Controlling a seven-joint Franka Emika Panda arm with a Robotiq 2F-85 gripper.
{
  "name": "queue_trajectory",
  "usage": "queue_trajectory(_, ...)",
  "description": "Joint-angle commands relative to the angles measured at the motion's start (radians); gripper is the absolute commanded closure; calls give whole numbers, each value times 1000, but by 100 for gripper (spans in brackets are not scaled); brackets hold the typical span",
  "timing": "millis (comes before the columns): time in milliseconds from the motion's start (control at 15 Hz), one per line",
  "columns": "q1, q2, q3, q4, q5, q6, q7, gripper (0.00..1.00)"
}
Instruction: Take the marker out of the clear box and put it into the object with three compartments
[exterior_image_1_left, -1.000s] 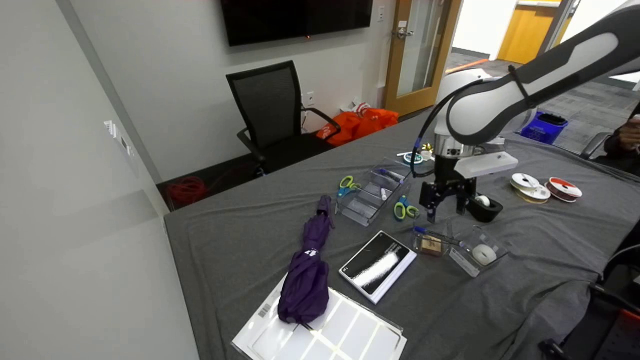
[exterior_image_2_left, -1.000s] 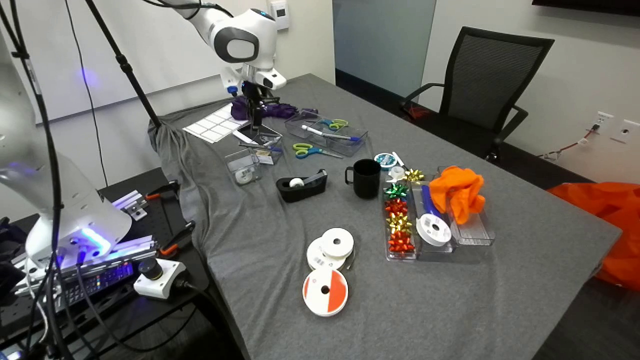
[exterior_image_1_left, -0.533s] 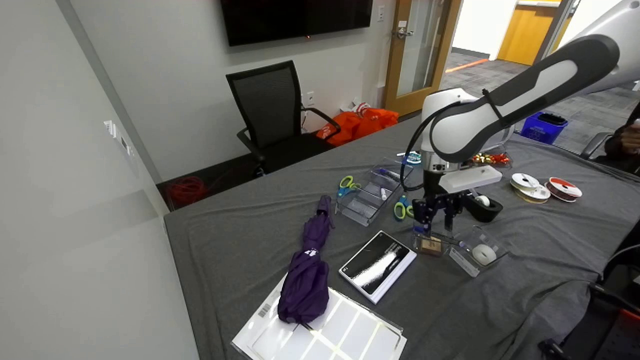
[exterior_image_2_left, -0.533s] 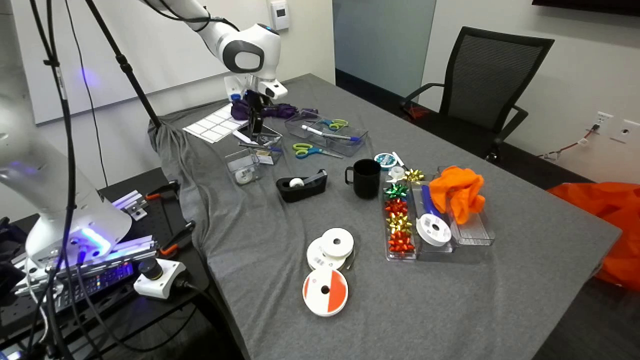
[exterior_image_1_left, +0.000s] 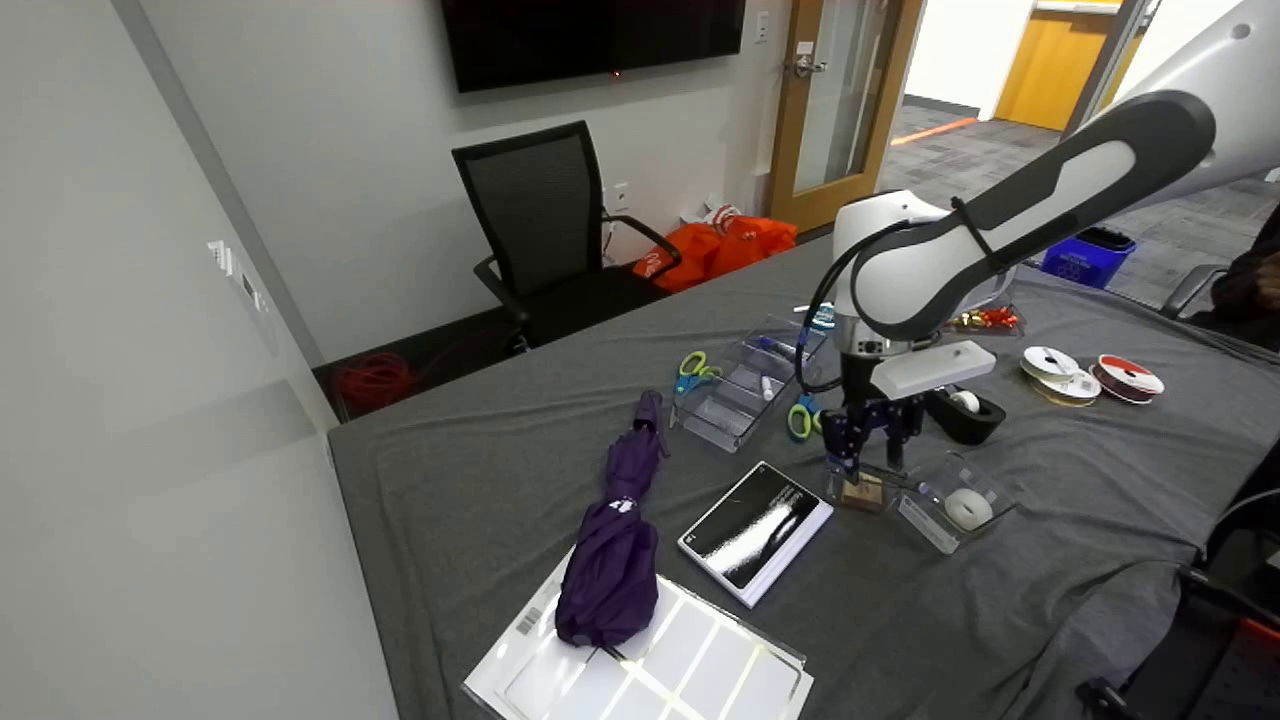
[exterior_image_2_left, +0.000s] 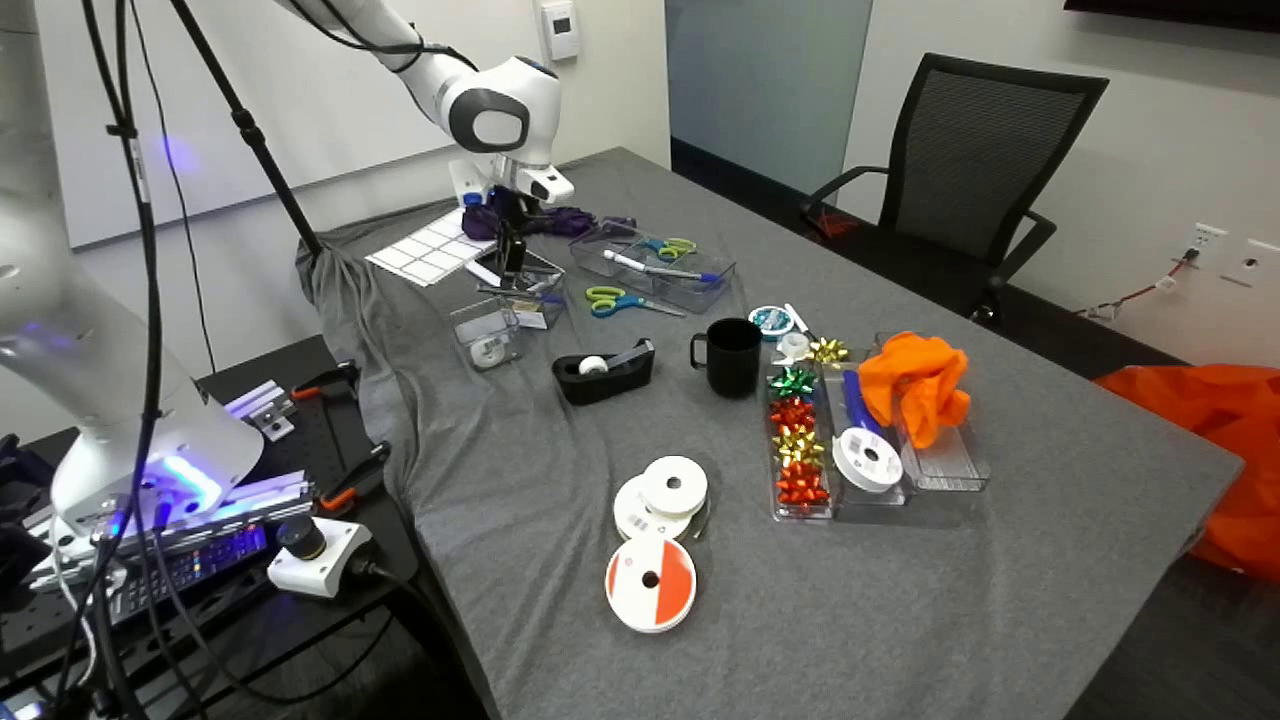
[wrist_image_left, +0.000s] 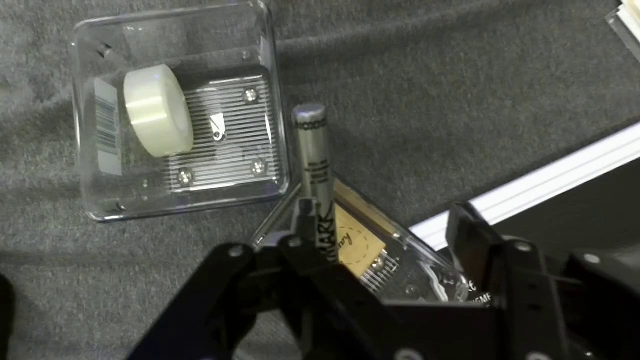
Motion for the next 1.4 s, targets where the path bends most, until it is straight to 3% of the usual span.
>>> queue_trajectory(0,14,7,-9,-1,-26,8,11,10)
queue_trajectory(133,16,8,-9,-7,-36,12,10,10)
queue_trajectory(333,20,10,-9,-14,-51,19,11,17)
queue_trajectory(400,21,10,-9,-16,-55,21,12,23)
queue_trajectory(533,23,11,-9,-19,-64,24,12,45)
queue_trajectory(667,25,12,-10,-21,-71,23,13,58)
queue_trajectory(800,26,11,-11,-24,-82,23,13,60)
queue_trajectory(1067,31,11,-15,-42,-111,35,14,40)
queue_trajectory(1133,31,11,-15,-44,-117,37,15,47)
queue_trajectory(1200,31,11,-15,-44,-119,35,16,65)
queue_trajectory(1333,27,6,-12,-41,-115,22,15,73)
